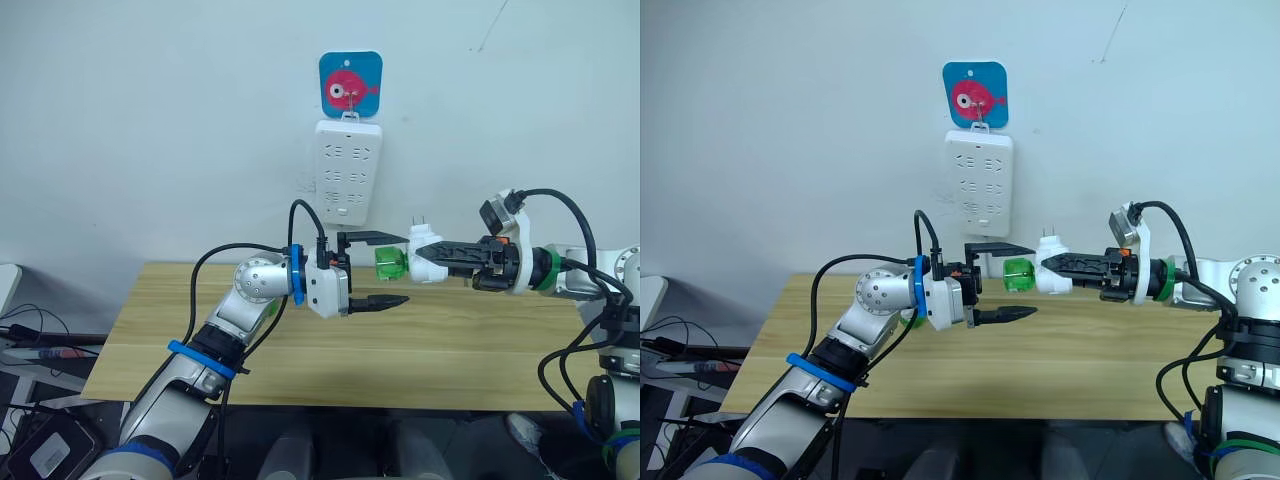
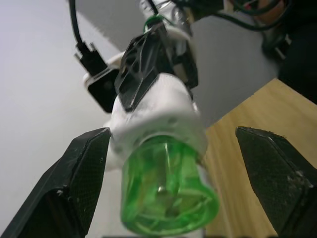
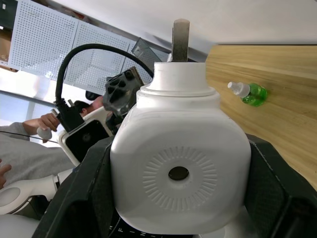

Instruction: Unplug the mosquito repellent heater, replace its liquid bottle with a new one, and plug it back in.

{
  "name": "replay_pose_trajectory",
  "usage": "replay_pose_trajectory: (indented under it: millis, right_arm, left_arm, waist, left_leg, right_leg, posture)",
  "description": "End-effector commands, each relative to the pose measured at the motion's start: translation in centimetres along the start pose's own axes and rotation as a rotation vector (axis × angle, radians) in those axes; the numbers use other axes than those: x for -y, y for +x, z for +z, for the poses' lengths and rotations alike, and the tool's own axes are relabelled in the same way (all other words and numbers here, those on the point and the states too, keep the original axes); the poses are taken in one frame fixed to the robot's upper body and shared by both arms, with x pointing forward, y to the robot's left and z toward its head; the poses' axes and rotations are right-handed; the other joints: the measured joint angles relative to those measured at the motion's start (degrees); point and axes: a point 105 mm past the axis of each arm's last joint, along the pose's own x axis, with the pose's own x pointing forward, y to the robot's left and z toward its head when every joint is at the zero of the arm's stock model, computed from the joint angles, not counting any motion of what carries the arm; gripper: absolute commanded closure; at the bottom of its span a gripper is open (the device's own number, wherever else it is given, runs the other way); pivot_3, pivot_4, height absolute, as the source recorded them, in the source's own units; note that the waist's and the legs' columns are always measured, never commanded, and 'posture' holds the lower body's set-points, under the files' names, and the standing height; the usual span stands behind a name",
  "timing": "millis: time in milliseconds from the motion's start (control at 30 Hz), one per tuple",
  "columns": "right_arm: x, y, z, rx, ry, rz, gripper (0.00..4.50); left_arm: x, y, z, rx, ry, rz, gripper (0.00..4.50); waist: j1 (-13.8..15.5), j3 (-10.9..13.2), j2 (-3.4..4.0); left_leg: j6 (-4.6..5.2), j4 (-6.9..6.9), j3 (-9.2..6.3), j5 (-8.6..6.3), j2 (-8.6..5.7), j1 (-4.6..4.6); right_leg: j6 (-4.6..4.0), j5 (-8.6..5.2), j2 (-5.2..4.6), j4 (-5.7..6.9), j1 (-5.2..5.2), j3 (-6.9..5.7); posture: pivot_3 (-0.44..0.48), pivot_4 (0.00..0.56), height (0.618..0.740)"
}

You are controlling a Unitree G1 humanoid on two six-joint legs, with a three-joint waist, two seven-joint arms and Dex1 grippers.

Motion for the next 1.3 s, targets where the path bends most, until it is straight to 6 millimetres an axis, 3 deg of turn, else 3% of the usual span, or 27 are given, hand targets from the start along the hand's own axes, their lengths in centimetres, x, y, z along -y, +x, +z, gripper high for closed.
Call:
replay_pose_trajectory:
  millis: [33, 333, 500, 600, 767, 900, 1033, 1167, 1233, 1300]
  right_arm:
    - [-1.5, -0.3, 0.2, -0.005, -0.040, 0.057, 1.50]
    - [-1.5, -0.4, 0.2, -0.004, -0.036, 0.057, 1.50]
    - [-1.4, -0.4, 0.2, -0.003, -0.034, 0.051, 1.50]
    - [-1.3, -0.4, 0.1, -0.006, -0.036, 0.050, 1.50]
    - [-1.4, -0.4, 0.1, -0.010, -0.036, 0.053, 1.50]
    - [-1.4, -0.3, -0.1, -0.018, -0.037, 0.054, 1.50]
    - [-1.5, -0.1, -1.0, -0.060, -0.053, 0.053, 1.50]
    - [-1.8, -0.1, -1.8, -0.100, -0.082, 0.048, 1.50]
    - [-2.0, 0.0, -2.0, -0.117, -0.093, 0.052, 1.50]
    - [-2.1, 0.2, -2.1, -0.122, -0.100, 0.058, 1.50]
  left_arm:
    - [-0.6, -0.2, 0.0, -0.011, 0.055, 0.015, 0.17]
    - [-1.8, -0.7, -0.7, -0.049, 0.172, 0.085, 0.17]
    - [-1.4, -0.8, -0.7, -0.041, 0.189, 0.073, 0.17]
    - [-1.4, -0.8, -0.7, -0.034, 0.190, 0.075, 0.76]
    - [-1.2, -0.8, -0.7, -0.030, 0.176, 0.067, 2.22]
    - [-0.7, -0.6, -0.2, 0.010, 0.070, 0.051, 2.24]
    - [-1.2, -0.2, 0.7, 0.083, -0.429, 0.058, 2.24]
    - [-1.4, -0.7, 0.6, 0.053, -1.111, 0.008, 2.24]
    - [-1.7, -1.7, 1.4, 0.111, -1.545, -0.072, 2.24]
    - [-2.2, -2.2, 1.4, 0.148, -1.725, -0.091, 2.24]
  waist:
    - [0.0, 0.0, 0.00]
    - [0.0, 0.0, -0.01]
    - [0.0, 0.0, -0.01]
    - [0.0, 0.0, -0.01]
    - [0.0, 0.0, -0.02]
    - [0.0, 0.0, -0.02]
    - [-0.3, 0.1, 0.00]
    - [-0.8, 0.3, 0.00]
    - [-1.2, 0.3, -0.04]
    - [-1.7, 0.4, -0.02]
  left_leg:
    - [0.00, 0.00, 0.01, 0.00, 0.00, 0.00]
    - [0.00, 0.00, 0.01, 0.00, 0.00, 0.00]
    - [0.00, 0.00, 0.00, 0.00, 0.00, -0.01]
    - [0.00, 0.00, 0.01, 0.00, 0.00, 0.00]
    - [0.00, 0.00, 0.00, 0.00, 0.00, -0.01]
    - [0.01, 0.00, -0.01, 0.00, 0.00, 0.00]
    - [0.01, -0.01, -0.05, -0.01, 0.01, -0.02]
    - [0.02, 0.02, -0.21, -0.01, 0.01, -0.08]
    - [0.02, 0.03, -0.23, -0.01, 0.00, -0.05]
    - [0.03, 0.04, -0.29, -0.01, -0.01, -0.03]
  right_leg:
    - [0.00, 0.00, 0.00, 0.00, 0.00, 0.01]
    - [0.00, 0.00, 0.00, -0.02, 0.00, 0.00]
    - [0.00, 0.00, -0.01, -0.02, 0.00, 0.00]
    - [0.00, 0.00, -0.01, -0.02, 0.00, 0.00]
    - [0.00, 0.00, 0.00, -0.01, 0.00, 0.00]
    - [0.00, 0.00, -0.01, -0.01, 0.00, 0.00]
    - [0.00, 0.00, -0.01, -0.01, 0.00, 0.00]
    - [0.04, -0.02, 0.01, -0.01, 0.01, -0.06]
    - [0.13, -0.08, 0.07, -0.02, 0.05, -0.06]
    - [0.24, -0.15, 0.13, 0.02, 0.05, -0.07]
  posture:
    - [0.025, 0.160, 0.740]
    - [0.023, 0.163, 0.740]
    - [0.022, 0.164, 0.740]
    - [0.022, 0.164, 0.740]
    - [0.023, 0.167, 0.740]
    - [0.023, 0.170, 0.740]
    - [0.023, 0.174, 0.740]
    - [0.023, 0.174, 0.740]
    - [0.023, 0.174, 0.740]
    - [0.031, 0.173, 0.740]
